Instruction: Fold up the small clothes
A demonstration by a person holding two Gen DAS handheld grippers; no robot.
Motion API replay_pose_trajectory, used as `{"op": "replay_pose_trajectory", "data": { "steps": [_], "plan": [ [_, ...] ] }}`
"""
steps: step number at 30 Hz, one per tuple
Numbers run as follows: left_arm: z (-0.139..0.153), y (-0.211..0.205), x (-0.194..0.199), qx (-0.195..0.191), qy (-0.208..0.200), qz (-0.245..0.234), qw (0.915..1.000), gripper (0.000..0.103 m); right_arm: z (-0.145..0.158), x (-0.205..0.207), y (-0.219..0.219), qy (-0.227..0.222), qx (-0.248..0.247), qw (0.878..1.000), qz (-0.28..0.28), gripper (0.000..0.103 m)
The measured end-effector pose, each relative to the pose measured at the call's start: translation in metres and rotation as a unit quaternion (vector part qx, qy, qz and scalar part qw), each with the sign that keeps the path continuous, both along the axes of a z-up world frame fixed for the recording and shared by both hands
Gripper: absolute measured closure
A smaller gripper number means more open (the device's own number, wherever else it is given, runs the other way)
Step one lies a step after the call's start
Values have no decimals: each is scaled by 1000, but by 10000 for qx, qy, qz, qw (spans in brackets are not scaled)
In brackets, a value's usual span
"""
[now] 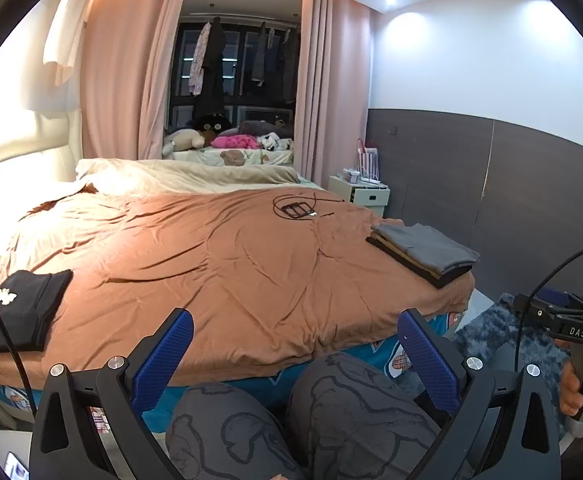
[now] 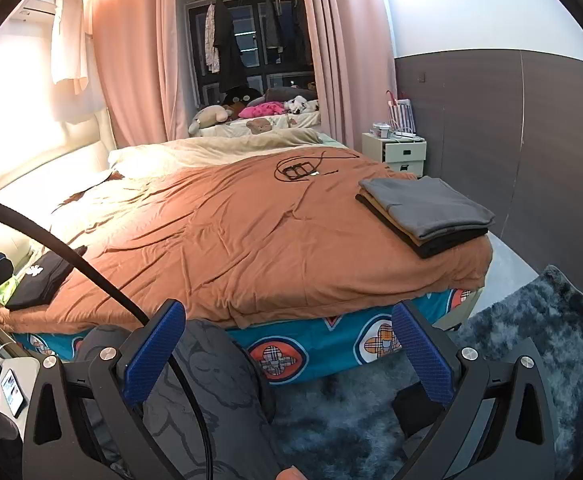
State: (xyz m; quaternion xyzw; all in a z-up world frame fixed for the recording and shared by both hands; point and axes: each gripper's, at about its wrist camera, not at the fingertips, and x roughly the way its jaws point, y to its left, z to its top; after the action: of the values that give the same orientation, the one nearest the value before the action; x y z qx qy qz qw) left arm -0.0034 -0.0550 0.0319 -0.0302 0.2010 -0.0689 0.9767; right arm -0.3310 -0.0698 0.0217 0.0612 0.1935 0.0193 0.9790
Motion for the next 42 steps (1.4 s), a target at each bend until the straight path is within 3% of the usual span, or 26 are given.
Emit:
{"op": "replay_pose_trajectory", "data": {
  "steps": [42],
  "plan": [
    [-3, 15, -1, -130, 48, 22, 9999, 0, 1, -2, 14, 96, -159, 9997, 132, 0]
  ]
}}
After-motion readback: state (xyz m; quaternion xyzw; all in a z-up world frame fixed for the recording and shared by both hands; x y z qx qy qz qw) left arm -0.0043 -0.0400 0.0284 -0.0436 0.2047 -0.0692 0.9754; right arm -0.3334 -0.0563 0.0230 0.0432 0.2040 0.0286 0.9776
